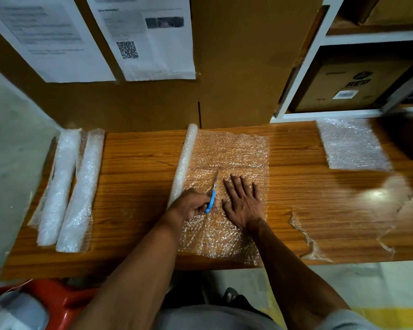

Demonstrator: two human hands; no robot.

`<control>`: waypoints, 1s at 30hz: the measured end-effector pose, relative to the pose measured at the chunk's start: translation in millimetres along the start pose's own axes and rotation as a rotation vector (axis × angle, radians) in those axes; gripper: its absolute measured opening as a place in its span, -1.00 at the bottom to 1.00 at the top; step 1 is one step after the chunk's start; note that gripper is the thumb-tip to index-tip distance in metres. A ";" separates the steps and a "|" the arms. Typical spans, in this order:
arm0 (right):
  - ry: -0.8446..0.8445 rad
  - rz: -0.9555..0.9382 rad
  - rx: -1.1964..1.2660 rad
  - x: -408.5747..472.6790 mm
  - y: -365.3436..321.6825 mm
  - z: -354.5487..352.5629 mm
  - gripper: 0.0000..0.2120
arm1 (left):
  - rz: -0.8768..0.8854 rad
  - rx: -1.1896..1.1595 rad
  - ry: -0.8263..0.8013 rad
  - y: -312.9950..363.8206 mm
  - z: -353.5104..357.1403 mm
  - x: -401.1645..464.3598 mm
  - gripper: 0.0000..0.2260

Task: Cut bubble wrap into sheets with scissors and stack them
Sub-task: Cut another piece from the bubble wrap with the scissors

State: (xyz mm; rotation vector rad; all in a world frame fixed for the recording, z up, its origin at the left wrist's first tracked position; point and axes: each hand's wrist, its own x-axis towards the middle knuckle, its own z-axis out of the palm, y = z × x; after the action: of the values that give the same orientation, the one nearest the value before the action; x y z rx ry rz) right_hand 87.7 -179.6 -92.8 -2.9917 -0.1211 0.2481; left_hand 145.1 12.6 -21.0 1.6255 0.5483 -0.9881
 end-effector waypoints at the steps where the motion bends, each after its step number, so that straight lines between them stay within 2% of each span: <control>1: 0.006 0.000 0.000 -0.4 -0.4 -0.3 -0.32 | -0.008 -0.008 -0.009 0.7 -1.0 0.2 -0.89; 5: 0.008 -0.006 -0.013 -1.2 -0.7 -1.2 -0.32 | -0.025 -0.027 -0.079 11.2 -1.4 -7.4 -0.91; 9: 0.022 -0.006 -0.004 -1.3 -0.8 -1.4 -0.32 | -0.020 -0.014 -0.089 21.2 -1.3 -1.8 -0.79; 14: 0.019 -0.010 -0.005 -1.0 -0.4 -1.9 -0.31 | -0.013 -0.018 -0.106 32.1 2.0 -1.8 -0.85; 24: -0.002 0.002 0.000 0.2 0.1 -1.8 -0.31 | -0.034 0.005 -0.053 28.0 6.3 7.6 -0.79; 27: 0.007 0.002 0.025 -0.3 -0.2 -2.6 -0.30 | -0.027 -0.013 -0.066 30.2 5.1 7.2 -0.91; 30: 0.007 0.002 0.024 -0.1 0.1 -3.4 -0.30 | -0.035 -0.057 -0.084 32.6 3.3 6.4 -0.93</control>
State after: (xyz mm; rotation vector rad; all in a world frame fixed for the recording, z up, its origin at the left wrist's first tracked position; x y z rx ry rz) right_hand 88.1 -180.1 -89.5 -2.9688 -0.1140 0.2370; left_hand 172.8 -0.9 -8.2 1.5211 0.5450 -1.0528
